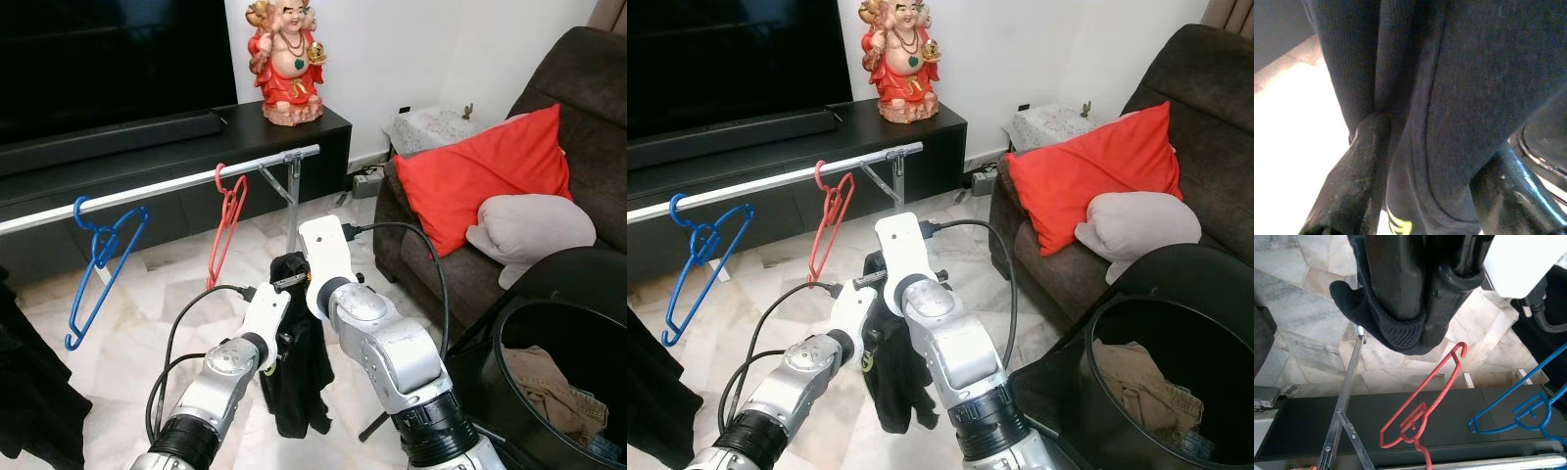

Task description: Hang hanger

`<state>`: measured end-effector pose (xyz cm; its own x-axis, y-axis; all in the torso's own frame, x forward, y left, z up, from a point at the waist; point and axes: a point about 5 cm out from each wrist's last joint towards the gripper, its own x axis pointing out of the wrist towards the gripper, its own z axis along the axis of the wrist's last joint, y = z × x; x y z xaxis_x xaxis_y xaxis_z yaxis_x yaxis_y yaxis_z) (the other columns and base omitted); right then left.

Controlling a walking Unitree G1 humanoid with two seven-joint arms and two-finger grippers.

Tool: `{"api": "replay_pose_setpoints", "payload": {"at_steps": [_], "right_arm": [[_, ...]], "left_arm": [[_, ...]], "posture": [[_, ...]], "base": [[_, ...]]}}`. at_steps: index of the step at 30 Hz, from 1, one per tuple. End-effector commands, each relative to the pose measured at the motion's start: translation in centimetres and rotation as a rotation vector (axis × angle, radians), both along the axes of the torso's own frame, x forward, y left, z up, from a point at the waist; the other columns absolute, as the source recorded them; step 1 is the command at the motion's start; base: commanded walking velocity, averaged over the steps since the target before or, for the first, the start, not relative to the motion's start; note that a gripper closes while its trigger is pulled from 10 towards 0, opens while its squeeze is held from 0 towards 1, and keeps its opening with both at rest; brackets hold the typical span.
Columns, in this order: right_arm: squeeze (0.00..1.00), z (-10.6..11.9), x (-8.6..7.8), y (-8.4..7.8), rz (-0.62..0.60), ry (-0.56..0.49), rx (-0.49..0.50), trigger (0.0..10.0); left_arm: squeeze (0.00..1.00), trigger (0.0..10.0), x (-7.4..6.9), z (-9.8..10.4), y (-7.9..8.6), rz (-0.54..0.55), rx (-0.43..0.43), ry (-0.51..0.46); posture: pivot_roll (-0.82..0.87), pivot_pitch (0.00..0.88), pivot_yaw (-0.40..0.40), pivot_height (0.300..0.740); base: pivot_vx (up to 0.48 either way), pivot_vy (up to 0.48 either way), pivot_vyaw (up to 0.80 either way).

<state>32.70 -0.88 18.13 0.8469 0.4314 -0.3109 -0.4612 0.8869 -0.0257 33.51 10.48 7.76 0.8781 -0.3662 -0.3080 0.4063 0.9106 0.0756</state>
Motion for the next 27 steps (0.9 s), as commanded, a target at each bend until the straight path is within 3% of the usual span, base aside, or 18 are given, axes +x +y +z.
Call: {"api": "replay_pose_setpoints", "payload": {"at_steps": [1,15,20,27], "right_arm": [[0.0,1.8,0.0,0.1,0.003,-0.066,0.015,10.0],[0.0,1.4,0.1,-0.4,-0.009,-0.07,-0.016,10.0],[0.0,0.9,0.3,-1.1,-0.012,-0.116,-0.118,10.0],[0.0,0.6,0.3,-1.5,0.01,-0.141,-0.178,10.0]], "left_arm": [[0.0,0.0,0.2,0.3,0.0,-0.01,0.003,-0.013],[0.0,0.0,0.2,0.4,-0.2,-0.062,-0.015,-0.022],[0.0,0.0,-1.2,-0.1,-1.3,-0.275,-0.021,0.028],[0.0,0.0,-2.0,-0.5,-1.1,-0.38,0.015,0.055]], "posture": [[0.01,0.049,-0.018,0.74],[0.01,0.051,-0.017,0.74],[0.01,0.051,-0.016,0.74],[0.01,0.052,-0.015,0.74]], "base": [[0.0,0.0,0.0],[0.0,0.0,0.0],[0.0,0.0,0.0],[0.0,0.0,0.0]]}}
